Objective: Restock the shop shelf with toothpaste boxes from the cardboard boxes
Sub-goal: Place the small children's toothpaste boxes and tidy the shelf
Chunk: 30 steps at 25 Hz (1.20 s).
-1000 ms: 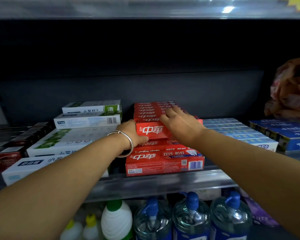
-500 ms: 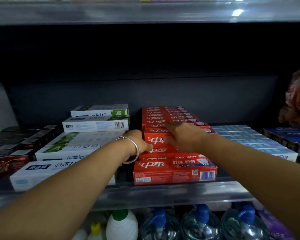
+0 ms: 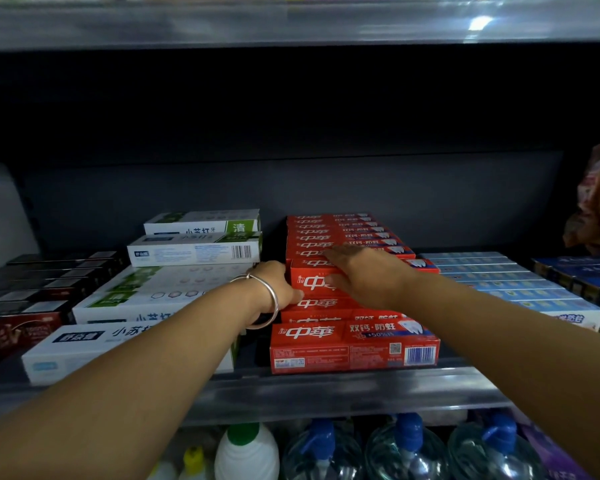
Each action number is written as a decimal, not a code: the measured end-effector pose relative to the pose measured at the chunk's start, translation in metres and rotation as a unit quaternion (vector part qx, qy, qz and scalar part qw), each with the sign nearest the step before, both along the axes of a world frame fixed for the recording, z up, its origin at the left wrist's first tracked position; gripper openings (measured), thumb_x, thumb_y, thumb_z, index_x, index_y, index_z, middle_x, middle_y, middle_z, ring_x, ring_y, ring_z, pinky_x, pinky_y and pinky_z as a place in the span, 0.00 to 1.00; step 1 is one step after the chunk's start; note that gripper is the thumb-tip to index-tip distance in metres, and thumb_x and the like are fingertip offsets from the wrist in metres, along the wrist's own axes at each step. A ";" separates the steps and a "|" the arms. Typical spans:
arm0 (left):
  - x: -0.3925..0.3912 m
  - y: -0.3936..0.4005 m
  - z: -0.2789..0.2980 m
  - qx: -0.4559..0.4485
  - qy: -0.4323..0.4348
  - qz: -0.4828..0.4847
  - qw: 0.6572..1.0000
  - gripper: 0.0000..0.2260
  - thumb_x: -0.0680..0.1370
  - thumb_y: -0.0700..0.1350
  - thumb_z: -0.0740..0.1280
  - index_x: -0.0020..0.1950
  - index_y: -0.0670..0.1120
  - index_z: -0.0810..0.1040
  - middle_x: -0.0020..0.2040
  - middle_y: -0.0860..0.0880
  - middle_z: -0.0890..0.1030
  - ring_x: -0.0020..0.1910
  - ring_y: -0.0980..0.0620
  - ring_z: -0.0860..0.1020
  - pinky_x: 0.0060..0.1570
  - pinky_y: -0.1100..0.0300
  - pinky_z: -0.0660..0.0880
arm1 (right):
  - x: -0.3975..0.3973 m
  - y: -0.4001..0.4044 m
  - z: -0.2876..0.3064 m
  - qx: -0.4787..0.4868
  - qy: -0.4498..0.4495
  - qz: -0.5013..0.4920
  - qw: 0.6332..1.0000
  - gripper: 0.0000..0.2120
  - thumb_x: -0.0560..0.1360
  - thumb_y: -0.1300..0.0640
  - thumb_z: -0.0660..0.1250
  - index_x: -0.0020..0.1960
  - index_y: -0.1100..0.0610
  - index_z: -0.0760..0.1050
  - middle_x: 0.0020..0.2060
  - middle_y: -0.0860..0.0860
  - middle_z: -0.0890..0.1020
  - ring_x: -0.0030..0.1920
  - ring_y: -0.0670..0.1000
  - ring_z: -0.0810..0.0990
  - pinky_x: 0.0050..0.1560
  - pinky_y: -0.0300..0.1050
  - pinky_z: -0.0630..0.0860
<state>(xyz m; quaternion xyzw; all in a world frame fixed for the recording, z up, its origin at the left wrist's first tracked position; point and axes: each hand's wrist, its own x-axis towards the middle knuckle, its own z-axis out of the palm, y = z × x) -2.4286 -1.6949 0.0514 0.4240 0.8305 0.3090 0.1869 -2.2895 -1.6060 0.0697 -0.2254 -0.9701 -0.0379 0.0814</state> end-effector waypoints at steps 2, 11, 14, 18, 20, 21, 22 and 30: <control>0.001 0.000 0.001 -0.001 0.005 -0.001 1.000 0.17 0.74 0.44 0.69 0.62 0.45 0.74 0.58 0.45 0.79 0.56 0.46 0.78 0.61 0.49 0.74 | 0.001 0.000 -0.002 0.012 -0.007 0.004 1.000 0.28 0.81 0.46 0.52 0.77 0.53 0.48 0.77 0.50 0.54 0.76 0.52 0.53 0.74 0.48 0.53; 0.001 -0.004 0.004 -0.003 0.017 0.003 1.000 0.15 0.76 0.43 0.67 0.62 0.44 0.74 0.59 0.45 0.79 0.57 0.47 0.77 0.62 0.51 0.73 | -0.007 0.003 -0.001 -0.007 -0.003 0.044 0.999 0.25 0.82 0.49 0.52 0.77 0.49 0.50 0.77 0.48 0.55 0.76 0.51 0.53 0.76 0.49 0.53; 0.003 -0.003 0.005 -0.008 0.041 0.005 0.999 0.14 0.77 0.44 0.66 0.62 0.43 0.74 0.58 0.45 0.79 0.57 0.46 0.78 0.61 0.52 0.74 | -0.007 0.008 -0.003 -0.014 0.009 0.040 0.999 0.25 0.81 0.49 0.54 0.76 0.48 0.52 0.76 0.48 0.57 0.75 0.52 0.57 0.75 0.51 0.58; 0.009 -0.008 0.008 -0.028 0.090 0.025 0.995 0.13 0.78 0.44 0.64 0.60 0.42 0.75 0.57 0.44 0.79 0.56 0.46 0.78 0.60 0.52 0.74 | -0.007 0.007 -0.003 0.005 0.018 0.044 0.999 0.25 0.81 0.49 0.55 0.76 0.48 0.54 0.76 0.49 0.58 0.75 0.53 0.58 0.74 0.51 0.59; 0.014 -0.012 0.011 -0.047 0.108 0.023 0.993 0.09 0.78 0.43 0.64 0.55 0.41 0.77 0.55 0.43 0.80 0.55 0.46 0.78 0.57 0.54 0.75 | 0.001 0.001 -0.002 0.076 0.057 0.066 0.993 0.23 0.81 0.51 0.56 0.75 0.51 0.59 0.73 0.51 0.64 0.72 0.54 0.64 0.72 0.50 0.63; 0.017 -0.015 0.014 -0.061 0.119 0.018 0.991 0.05 0.78 0.42 0.64 0.50 0.42 0.77 0.52 0.44 0.80 0.53 0.46 0.79 0.54 0.56 0.76 | 0.008 -0.003 -0.003 0.122 0.092 0.085 0.985 0.20 0.80 0.54 0.58 0.72 0.54 0.65 0.69 0.53 0.70 0.68 0.55 0.68 0.68 0.49 0.67; 0.021 -0.018 0.017 -0.074 0.132 0.015 0.988 0.04 0.78 0.42 0.64 0.43 0.44 0.76 0.47 0.46 0.80 0.49 0.48 0.78 0.49 0.57 0.75 | 0.015 -0.006 -0.005 0.158 0.111 0.099 0.976 0.16 0.79 0.56 0.59 0.67 0.55 0.71 0.63 0.53 0.76 0.63 0.55 0.72 0.63 0.48 0.71; 0.038 -0.019 0.018 -0.107 0.170 0.053 0.978 0.10 0.75 0.42 0.68 0.38 0.46 0.69 0.34 0.50 0.71 0.38 0.52 0.74 0.39 0.60 0.71 | 0.041 -0.017 -0.019 0.141 -0.033 0.020 0.989 0.16 0.77 0.65 0.59 0.62 0.56 0.75 0.58 0.54 0.78 0.57 0.56 0.78 0.56 0.50 0.76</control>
